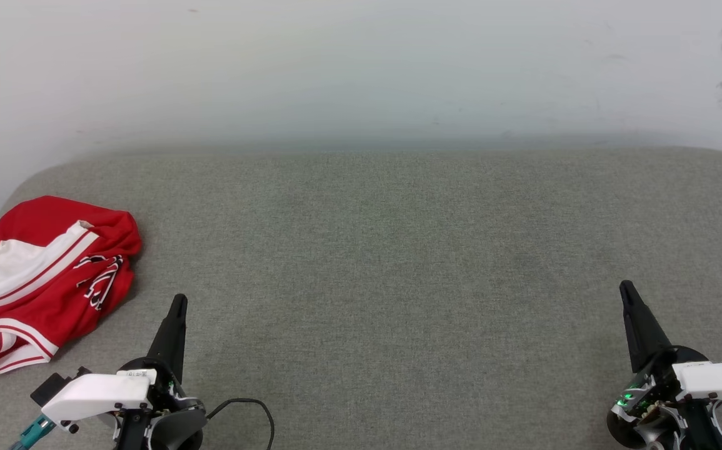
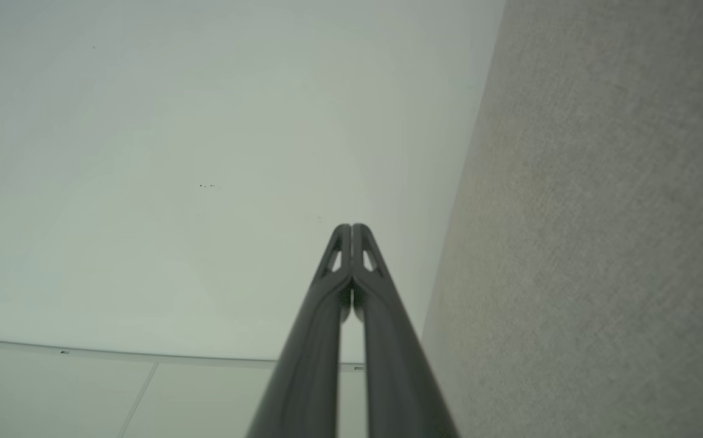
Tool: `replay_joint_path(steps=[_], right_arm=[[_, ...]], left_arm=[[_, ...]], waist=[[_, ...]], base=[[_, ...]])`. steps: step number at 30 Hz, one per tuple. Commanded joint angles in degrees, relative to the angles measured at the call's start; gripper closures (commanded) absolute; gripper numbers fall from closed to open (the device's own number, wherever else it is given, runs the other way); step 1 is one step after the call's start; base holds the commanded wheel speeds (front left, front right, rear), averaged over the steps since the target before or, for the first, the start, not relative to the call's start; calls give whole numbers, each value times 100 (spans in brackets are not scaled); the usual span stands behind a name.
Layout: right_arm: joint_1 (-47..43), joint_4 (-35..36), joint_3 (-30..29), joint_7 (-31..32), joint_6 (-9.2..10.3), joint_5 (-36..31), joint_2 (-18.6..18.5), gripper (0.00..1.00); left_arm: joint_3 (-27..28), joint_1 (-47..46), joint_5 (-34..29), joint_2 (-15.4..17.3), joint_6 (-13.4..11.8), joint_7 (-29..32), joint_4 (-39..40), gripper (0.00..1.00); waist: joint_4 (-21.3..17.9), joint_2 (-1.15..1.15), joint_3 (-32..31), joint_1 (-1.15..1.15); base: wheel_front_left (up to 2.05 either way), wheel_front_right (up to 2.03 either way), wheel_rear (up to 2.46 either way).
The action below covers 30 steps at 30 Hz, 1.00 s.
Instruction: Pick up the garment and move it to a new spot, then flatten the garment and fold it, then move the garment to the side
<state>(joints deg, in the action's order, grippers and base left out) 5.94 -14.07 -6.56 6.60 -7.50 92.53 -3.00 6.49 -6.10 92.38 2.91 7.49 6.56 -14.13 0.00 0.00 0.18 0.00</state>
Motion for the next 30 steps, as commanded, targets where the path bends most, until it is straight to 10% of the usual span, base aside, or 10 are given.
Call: replay_joint_path(steps=[1,24,25,30], right_arm=[[66,-3,-3,11,2,-34,19,100],[66,-3,0,8,2,-31,19,100],[0,0,1,0,0,0,0,0],[-169,-163,20,-34,0,-26,4,0]], left_arm=[[15,-37,8,-6,9,11,7,100],[13,-37,8,-6,9,11,7,100],[1,0,0,0,0,0,0,0],[-39,147,-8,-16,0,-36,-146,0]], waist=[[0,0,0,0],[0,0,0,0],[0,0,0,0],[0,0,2,0]], base=[[0,0,0],[0,0,0],[0,0,0],[0,0,0]])
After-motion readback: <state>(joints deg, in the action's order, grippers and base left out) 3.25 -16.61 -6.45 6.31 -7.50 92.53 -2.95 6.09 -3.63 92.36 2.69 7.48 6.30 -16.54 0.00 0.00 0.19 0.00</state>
